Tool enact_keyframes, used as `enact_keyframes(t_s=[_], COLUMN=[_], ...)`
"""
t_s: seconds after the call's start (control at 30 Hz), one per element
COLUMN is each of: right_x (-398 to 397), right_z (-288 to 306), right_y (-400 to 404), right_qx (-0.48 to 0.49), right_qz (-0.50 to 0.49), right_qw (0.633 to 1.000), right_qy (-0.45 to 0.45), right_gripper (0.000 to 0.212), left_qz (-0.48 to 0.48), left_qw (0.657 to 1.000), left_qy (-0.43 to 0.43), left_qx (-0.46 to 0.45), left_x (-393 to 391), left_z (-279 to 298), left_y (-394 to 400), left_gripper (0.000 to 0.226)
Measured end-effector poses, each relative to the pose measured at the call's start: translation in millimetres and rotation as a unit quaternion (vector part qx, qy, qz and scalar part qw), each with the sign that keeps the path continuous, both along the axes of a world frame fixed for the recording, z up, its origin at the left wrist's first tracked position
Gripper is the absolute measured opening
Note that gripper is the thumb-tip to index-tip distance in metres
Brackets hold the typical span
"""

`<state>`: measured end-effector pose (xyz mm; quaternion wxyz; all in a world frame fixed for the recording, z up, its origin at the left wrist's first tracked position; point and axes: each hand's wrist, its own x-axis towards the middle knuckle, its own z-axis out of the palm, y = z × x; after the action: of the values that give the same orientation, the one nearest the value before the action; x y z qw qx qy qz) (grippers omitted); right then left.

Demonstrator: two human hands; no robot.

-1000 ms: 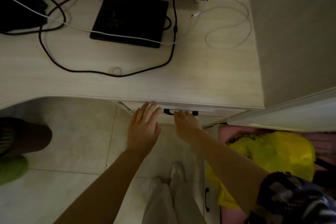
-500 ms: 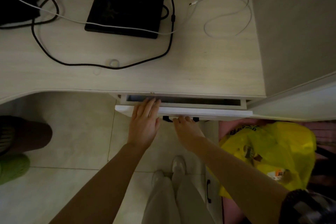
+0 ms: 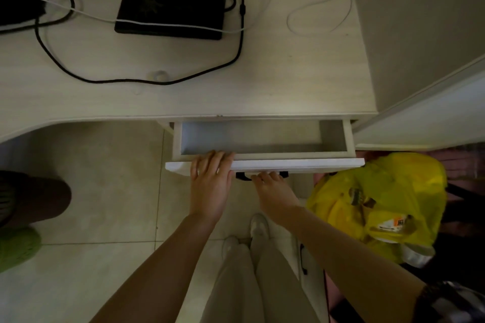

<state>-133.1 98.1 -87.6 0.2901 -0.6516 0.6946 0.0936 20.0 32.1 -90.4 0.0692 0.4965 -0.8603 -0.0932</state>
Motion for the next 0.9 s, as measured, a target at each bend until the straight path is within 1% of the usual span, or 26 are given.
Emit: enact_keyframes(t_s=[0.33, 0.5, 0.67, 0.9], right_x=[24.8, 29.7, 35.6, 41.8], right_z=[-10.7, -18.1, -23.9, -22.2], right_y=[54.6, 74.5, 94.6, 120.2], right_qx=[-0.070, -0.081, -0.098, -0.091], right_qz=[-0.035, -0.021, -0.012, -0.011], right_qw=[0.997, 0.996, 0.995, 0.996], right_qy=[-0.013, -0.008, 0.001, -0.017], right_gripper=[0.055, 0.053, 0.053, 0.051], left_qz=[0.002, 0.006, 0.011, 0.018], left_qw=[1.000, 1.000, 1.000, 0.999], left_qy=[0.005, 0.017, 0.023, 0.019], left_qx=[0.010, 0.008, -0.013, -0.025], left_x=[16.9, 24.8, 29.9, 37.4], left_z=[-4.0, -6.2, -7.3, -8.2], left_y=[39.4, 59.1, 78.6, 107.5], left_gripper=[0.040, 0.040, 0.037, 0.036])
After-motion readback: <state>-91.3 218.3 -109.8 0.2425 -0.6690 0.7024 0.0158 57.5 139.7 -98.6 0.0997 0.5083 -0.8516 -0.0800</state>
